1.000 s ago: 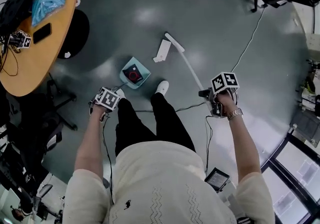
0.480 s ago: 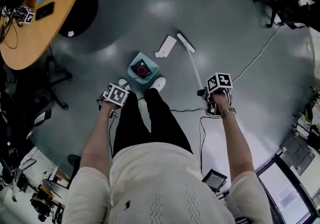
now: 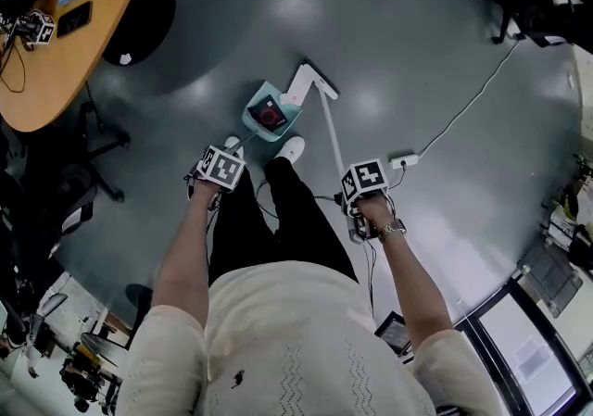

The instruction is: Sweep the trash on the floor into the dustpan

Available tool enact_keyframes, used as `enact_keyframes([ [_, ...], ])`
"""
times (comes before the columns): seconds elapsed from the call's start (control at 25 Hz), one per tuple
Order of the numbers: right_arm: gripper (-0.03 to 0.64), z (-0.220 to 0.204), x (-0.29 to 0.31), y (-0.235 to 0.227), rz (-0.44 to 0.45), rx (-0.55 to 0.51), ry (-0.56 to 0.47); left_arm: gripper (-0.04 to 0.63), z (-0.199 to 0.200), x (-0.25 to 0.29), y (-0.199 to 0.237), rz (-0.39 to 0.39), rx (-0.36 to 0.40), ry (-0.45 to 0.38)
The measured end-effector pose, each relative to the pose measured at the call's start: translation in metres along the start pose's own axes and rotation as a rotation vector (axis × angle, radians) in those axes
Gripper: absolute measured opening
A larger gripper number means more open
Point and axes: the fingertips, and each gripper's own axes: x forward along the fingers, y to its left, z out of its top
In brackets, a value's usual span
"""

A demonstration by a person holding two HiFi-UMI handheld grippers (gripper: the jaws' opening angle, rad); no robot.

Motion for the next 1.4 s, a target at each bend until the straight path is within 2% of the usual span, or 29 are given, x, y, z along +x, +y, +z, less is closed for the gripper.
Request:
enact_keyframes([
  [0.2,0.126,-0.027,0.017,0.048,0.004,-0.084,0.063,0.092,-0.001,0.0,0.016,0.018,0.036,-0.009],
  [0.28,0.126,-0.037,0.023,0.067,0.013,-0.111,0.087,0.092,-0.007,0.001,0.018,-0.002,0.036,-0.008],
  [0.48,0.127,-0.053,0.037,0.127,0.109,-0.089,0.126,0.092,-0.03,0.001,0.035,-0.029,0.085,0.005],
  [0.6,0.13,-0.057,0.052,0.148,0.094,-0.097,0.162,0.092,-0.048,-0.008,0.055,-0.013,0.105,0.026],
  [0.68,0.133,-0.056,0.057,0.158,0.068,-0.113,0.168,0.092,-0.058,-0.011,0.064,-0.005,0.115,0.039],
  [0.84,0.133,-0.048,0.057,0.177,0.06,-0.105,0.164,0.092,-0.075,-0.01,0.072,-0.034,0.073,0.028],
  [0.92,0.133,-0.048,0.057,0.181,0.049,-0.106,0.17,0.092,-0.08,-0.011,0.074,-0.031,0.078,0.032],
  [1.04,0.133,-0.051,0.059,0.183,0.035,-0.101,0.169,0.092,-0.082,-0.011,0.071,-0.024,0.097,0.036],
  [1.4,0.133,-0.052,0.061,0.187,0.045,-0.071,0.147,0.092,-0.078,-0.011,0.071,-0.026,0.094,0.037],
])
